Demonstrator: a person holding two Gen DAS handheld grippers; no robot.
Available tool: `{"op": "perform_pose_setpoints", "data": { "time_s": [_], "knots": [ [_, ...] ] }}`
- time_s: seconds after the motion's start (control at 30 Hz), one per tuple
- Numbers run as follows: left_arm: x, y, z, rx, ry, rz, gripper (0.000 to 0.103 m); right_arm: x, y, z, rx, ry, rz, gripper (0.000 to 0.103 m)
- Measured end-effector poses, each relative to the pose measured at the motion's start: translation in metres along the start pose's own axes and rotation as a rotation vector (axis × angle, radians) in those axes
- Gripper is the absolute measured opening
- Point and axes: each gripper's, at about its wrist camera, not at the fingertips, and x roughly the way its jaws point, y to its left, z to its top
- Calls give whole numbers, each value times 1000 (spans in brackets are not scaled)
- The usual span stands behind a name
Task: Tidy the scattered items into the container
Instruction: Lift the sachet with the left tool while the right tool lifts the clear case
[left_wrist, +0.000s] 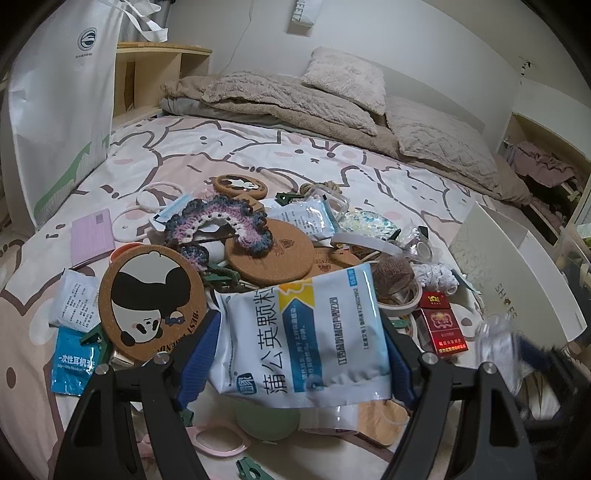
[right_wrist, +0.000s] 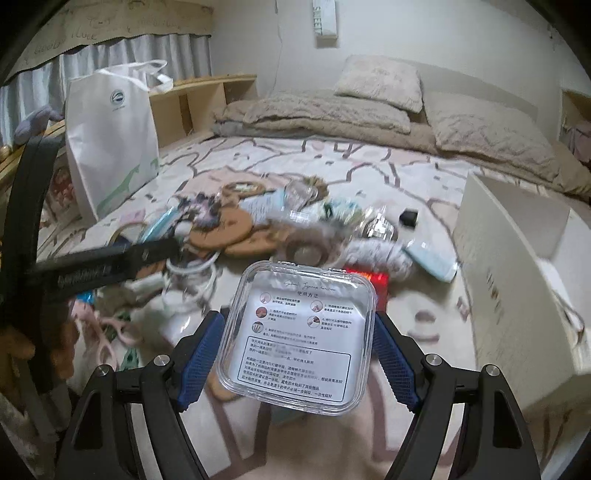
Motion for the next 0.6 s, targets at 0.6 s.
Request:
{"op": "perform_pose_setpoints", "data": {
  "time_s": [0.6],
  "knots": [
    [0, -3, 0, 29, -17, -2, 79, -27, -17, 83, -4, -198, -2, 81]
  ]
}}
